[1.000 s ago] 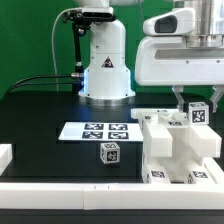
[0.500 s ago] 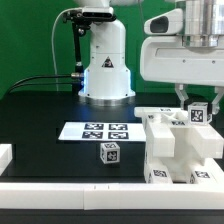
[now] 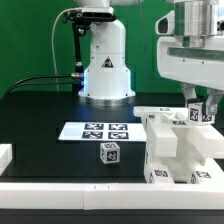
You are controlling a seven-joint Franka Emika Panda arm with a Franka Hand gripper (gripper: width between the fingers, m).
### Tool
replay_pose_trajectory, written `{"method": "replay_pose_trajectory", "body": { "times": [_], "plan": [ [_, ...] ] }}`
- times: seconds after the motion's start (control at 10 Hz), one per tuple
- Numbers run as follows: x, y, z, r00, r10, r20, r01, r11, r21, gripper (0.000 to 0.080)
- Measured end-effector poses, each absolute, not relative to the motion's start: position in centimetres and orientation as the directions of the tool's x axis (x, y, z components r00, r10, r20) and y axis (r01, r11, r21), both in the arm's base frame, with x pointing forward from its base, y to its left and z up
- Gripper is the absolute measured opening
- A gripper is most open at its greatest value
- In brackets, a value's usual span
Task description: Assemble chair
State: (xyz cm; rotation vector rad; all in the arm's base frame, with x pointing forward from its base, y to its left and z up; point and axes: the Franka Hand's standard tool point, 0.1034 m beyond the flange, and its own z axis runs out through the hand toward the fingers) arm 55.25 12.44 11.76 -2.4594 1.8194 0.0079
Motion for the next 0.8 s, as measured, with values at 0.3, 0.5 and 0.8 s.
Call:
{"method": "replay_pose_trajectory", "body": {
  "times": [0.3,0.5,0.8],
  "plan": [
    [55.24,12.4,11.66,-0.071,-0.989,-0.126,-0.997,0.075,-0.026,0.0284],
    [55.25,12.6,11.68,-0.223,-0.965,-0.136,-0.974,0.226,-0.008,0.0284],
    [55.2,12.66,11.64,-0.169,-0.976,-0.136,-0.985,0.173,-0.014,0.0503]
  ]
}}
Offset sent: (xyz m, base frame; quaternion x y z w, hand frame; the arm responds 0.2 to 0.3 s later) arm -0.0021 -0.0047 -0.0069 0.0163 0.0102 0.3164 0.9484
